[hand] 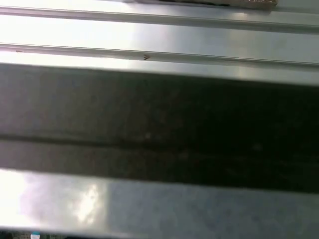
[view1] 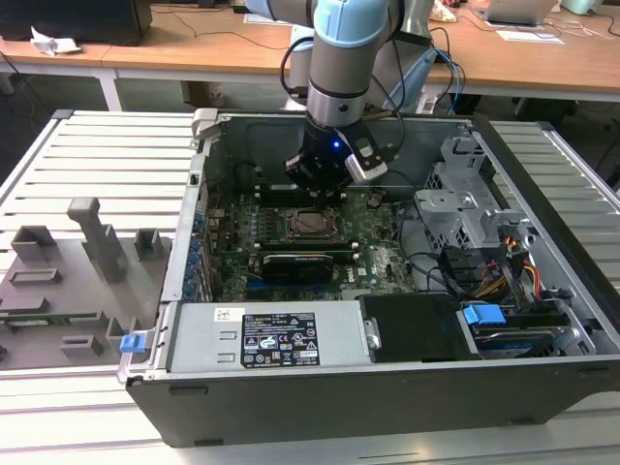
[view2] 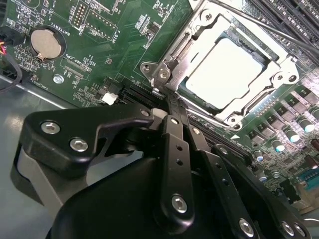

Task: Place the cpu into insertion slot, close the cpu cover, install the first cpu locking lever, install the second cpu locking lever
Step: 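Install the first cpu locking lever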

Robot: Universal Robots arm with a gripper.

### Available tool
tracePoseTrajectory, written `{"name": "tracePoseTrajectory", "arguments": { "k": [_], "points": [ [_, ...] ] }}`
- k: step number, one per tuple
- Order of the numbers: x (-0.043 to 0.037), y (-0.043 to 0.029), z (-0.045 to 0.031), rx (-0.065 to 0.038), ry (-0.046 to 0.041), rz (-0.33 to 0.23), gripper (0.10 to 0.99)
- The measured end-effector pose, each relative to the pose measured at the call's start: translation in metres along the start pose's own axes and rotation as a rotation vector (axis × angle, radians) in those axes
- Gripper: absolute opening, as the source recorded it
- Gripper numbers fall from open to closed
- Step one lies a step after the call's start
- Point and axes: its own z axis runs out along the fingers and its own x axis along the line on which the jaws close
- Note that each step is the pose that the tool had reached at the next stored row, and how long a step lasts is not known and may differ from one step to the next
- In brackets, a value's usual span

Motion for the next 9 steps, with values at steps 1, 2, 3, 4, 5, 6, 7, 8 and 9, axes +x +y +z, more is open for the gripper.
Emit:
{"name": "tracePoseTrajectory", "arguments": {
  "k": [1,2,3,4,5,6,7,8,9],
  "points": [
    [0.0000,0.0001,0.0002,0.000,-0.0001,0.000,0.106],
    [0.0000,0.0002,0.0000,0.000,-0.0005,0.000,0.106],
    [-0.0001,0.0003,-0.0004,0.000,-0.0014,0.000,0.106],
    [-0.0001,0.0004,-0.0006,0.000,-0.0020,0.000,0.106],
    [0.0000,0.0003,-0.0007,0.004,-0.0020,0.000,0.106],
    [0.0000,0.0003,-0.0008,0.006,-0.0022,0.000,0.106],
    [0.0000,0.0003,-0.0008,0.008,-0.0024,0.000,0.106],
    [0.0000,0.0003,-0.0007,0.011,-0.0024,0.000,0.106],
    [0.0000,0.0003,-0.0005,0.014,-0.0021,0.000,0.106]
  ]
}}
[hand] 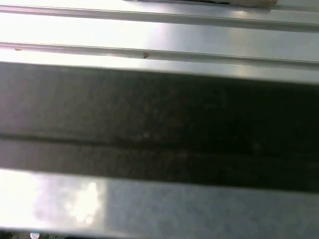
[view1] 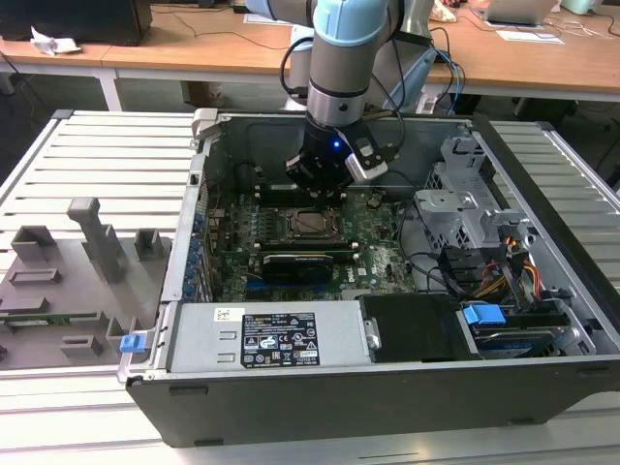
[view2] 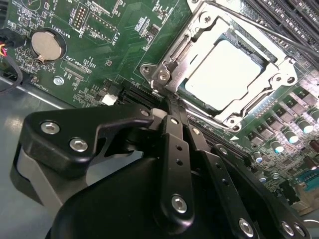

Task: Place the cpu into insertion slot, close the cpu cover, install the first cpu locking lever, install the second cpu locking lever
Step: 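Install the first cpu locking lever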

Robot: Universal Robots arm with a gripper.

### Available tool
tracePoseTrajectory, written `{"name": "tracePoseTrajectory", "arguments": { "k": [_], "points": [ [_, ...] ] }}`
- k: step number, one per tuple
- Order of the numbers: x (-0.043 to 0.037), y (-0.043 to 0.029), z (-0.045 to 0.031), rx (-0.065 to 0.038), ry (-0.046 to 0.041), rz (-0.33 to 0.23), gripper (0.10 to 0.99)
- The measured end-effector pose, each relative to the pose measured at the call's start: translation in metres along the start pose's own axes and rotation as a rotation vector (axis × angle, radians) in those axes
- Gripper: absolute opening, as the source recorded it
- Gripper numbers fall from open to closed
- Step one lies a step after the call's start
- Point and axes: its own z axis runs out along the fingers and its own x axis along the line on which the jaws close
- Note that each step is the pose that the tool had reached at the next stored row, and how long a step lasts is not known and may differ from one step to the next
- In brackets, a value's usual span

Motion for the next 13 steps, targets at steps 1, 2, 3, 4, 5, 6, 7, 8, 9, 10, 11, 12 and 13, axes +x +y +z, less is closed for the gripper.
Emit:
{"name": "tracePoseTrajectory", "arguments": {
  "k": [1,2,3,4,5,6,7,8,9,10,11,12,13],
  "points": [
    [0.0000,0.0000,0.0002,0.004,0.0003,0.000,0.106],
    [-0.0001,0.0000,0.0004,0.007,0.0006,0.000,0.106],
    [-0.0001,0.0000,0.0007,0.009,0.0007,0.000,0.106],
    [0.0000,0.0000,0.0009,0.011,0.0009,0.000,0.106],
    [-0.0001,0.0000,0.0012,0.012,0.0010,0.000,0.106],
    [-0.0001,0.0000,0.0015,0.013,0.0011,0.000,0.106],
    [-0.0001,0.0000,0.0019,0.013,0.0011,0.000,0.106],
    [-0.0001,0.0000,0.0024,0.013,0.0011,0.000,0.106],
    [-0.0002,0.0001,0.0030,0.013,0.0010,0.000,0.106],
    [-0.0002,0.0001,0.0033,0.013,0.0011,0.000,0.106],
    [-0.0002,0.0002,0.0035,0.013,0.0011,0.000,0.106],
    [-0.0002,0.0002,0.0037,0.013,0.0011,0.000,0.106],
    [-0.0002,0.0003,0.0038,0.013,0.0011,0.000,0.106]
  ]
}}
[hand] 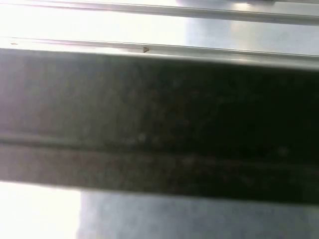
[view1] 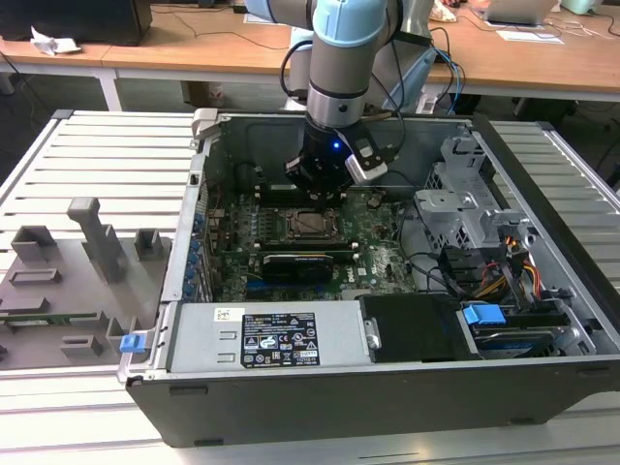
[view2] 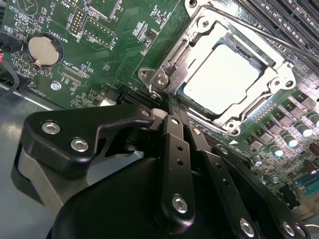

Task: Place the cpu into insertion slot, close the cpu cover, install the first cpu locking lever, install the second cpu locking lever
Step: 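Install the first cpu locking lever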

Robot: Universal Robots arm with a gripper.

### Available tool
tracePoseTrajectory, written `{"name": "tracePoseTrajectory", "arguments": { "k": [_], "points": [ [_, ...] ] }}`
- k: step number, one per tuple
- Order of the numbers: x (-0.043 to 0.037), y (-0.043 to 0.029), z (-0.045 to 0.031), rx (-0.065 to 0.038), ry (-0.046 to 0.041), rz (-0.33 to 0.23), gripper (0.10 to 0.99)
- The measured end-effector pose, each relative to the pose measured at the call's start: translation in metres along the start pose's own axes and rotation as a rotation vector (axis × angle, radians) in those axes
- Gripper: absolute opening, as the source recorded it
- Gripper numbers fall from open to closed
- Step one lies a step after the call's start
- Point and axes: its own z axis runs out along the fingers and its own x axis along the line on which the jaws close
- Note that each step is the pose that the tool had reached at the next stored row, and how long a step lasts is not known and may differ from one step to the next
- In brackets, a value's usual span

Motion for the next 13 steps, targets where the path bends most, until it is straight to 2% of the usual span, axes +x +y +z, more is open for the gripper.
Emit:
{"name": "tracePoseTrajectory", "arguments": {
  "k": [4,9,13],
  "points": [
    [-0.0001,0.0007,-0.0001,0.000,-0.0002,0.000,0.106],
    [0.0000,0.0022,-0.0163,0.002,-0.0009,0.000,0.106],
    [0.0002,0.0006,-0.0171,0.003,-0.0009,0.000,0.106]
  ]
}}
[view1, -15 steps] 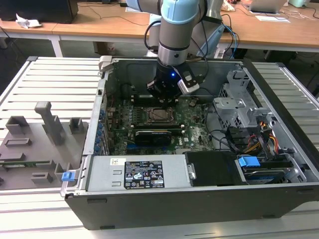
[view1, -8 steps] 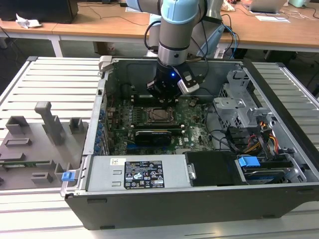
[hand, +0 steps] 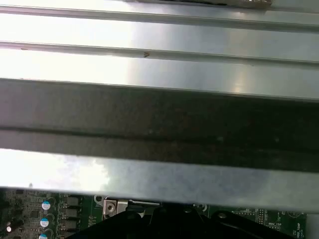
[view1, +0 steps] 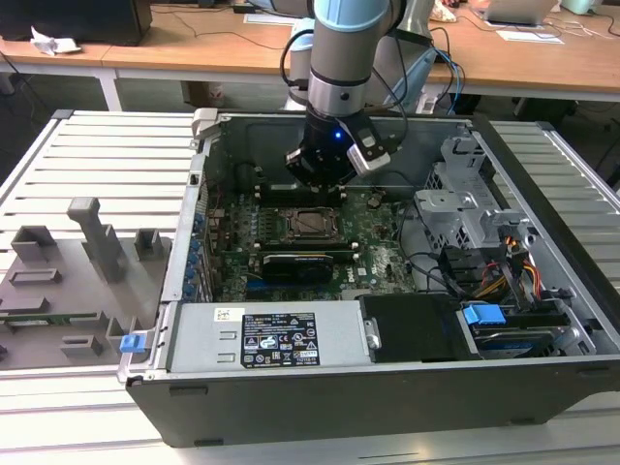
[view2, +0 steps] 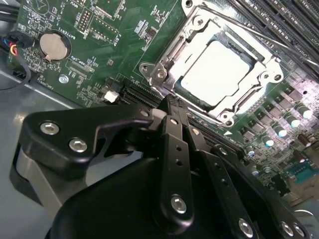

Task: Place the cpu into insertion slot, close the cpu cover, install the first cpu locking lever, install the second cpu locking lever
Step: 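Install the first cpu locking lever, then install the second cpu locking lever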

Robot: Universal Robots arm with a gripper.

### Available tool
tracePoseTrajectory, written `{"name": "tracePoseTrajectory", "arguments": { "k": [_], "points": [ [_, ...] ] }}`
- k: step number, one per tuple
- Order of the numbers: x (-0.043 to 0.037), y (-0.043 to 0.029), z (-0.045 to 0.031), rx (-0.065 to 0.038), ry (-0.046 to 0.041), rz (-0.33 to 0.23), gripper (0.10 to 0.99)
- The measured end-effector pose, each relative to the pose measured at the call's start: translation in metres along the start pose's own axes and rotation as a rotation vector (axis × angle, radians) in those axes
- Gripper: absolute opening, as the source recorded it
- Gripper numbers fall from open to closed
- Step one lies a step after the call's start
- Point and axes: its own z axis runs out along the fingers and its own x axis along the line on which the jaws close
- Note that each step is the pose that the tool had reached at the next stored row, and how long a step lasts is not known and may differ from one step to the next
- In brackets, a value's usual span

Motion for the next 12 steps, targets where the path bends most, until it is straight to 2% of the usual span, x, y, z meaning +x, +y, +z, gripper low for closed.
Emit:
{"name": "tracePoseTrajectory", "arguments": {
  "k": [12],
  "points": [
    [0.0002,-0.0025,-0.0002,0.000,0.0000,0.000,0.106]
  ]
}}
